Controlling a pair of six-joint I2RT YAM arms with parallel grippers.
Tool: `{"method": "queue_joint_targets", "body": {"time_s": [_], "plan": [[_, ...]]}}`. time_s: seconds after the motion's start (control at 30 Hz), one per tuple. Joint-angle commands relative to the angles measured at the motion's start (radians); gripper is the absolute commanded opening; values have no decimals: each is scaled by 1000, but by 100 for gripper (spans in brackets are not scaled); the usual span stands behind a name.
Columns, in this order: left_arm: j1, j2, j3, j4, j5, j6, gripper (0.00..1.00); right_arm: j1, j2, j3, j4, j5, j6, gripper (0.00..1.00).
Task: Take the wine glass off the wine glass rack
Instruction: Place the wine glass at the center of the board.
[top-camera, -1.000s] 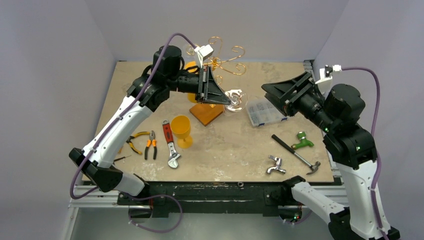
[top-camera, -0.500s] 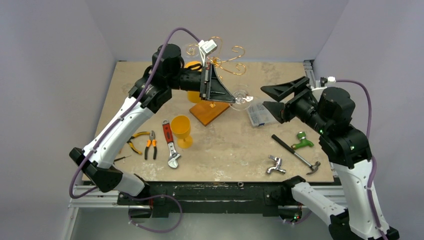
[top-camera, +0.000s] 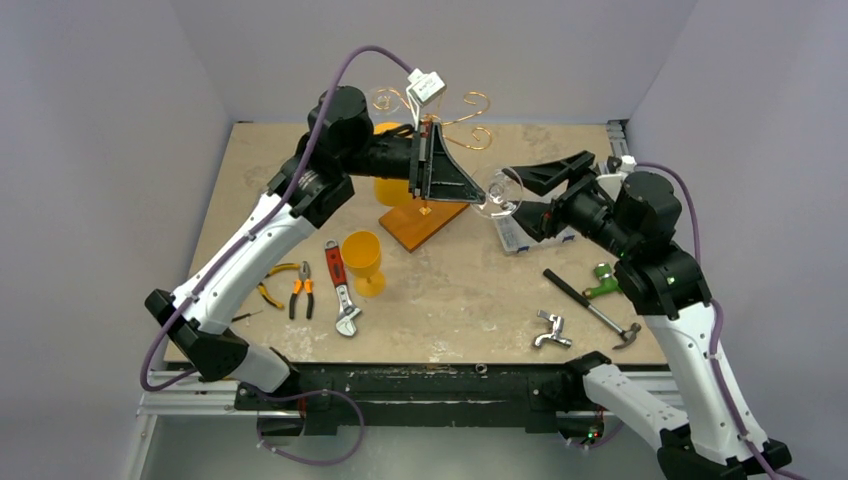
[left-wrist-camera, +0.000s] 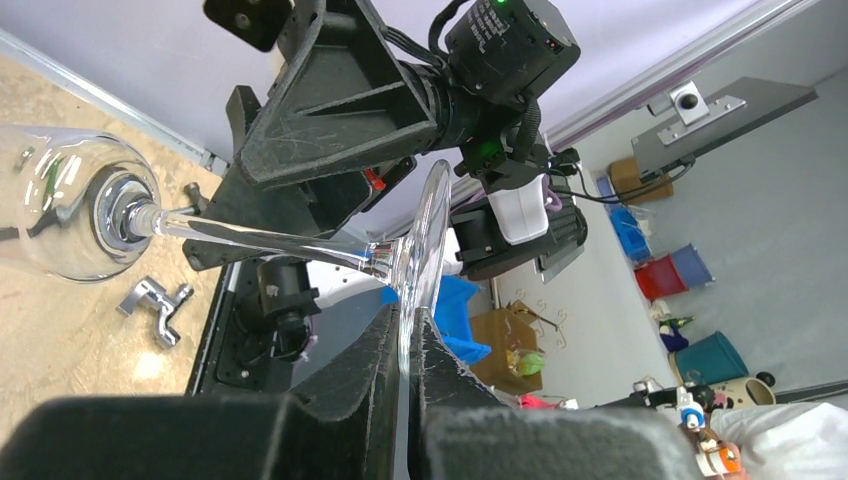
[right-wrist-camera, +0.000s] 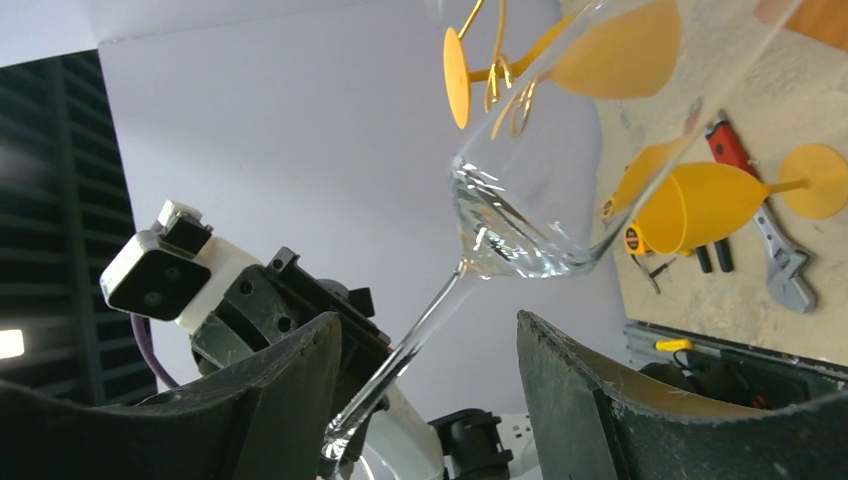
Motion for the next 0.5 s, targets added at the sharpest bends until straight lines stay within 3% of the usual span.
{"method": "queue_joint_targets", "body": {"time_s": [0.0,0.47], "plan": [[-13,3,56,116,-5,68,0,-2,2,-11,149,-54,60,64],[-43,31,46,206,-41,109,0,-2,41,-22,217,-95,91,48]]}}
